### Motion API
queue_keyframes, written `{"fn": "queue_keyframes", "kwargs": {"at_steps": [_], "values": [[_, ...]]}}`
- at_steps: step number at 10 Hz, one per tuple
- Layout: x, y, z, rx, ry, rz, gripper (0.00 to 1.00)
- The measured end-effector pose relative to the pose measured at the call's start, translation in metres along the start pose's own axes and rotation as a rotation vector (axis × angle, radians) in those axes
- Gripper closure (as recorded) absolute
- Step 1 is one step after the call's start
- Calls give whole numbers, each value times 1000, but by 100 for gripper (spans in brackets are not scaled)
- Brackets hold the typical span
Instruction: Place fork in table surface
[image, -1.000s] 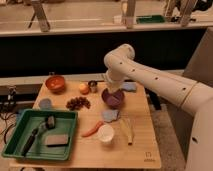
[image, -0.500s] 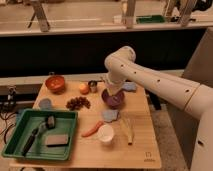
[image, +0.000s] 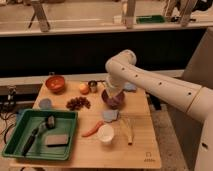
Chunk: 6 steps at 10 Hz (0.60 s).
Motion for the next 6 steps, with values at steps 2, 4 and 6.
{"fn": "queue_keyframes", "kwargs": {"at_steps": [2,4,6], "values": [[-5,19,-2,-11,4,52,100],[-16,46,-1,-33,0,113,100],[-29,73,2,-52,-8,172,100]]}}
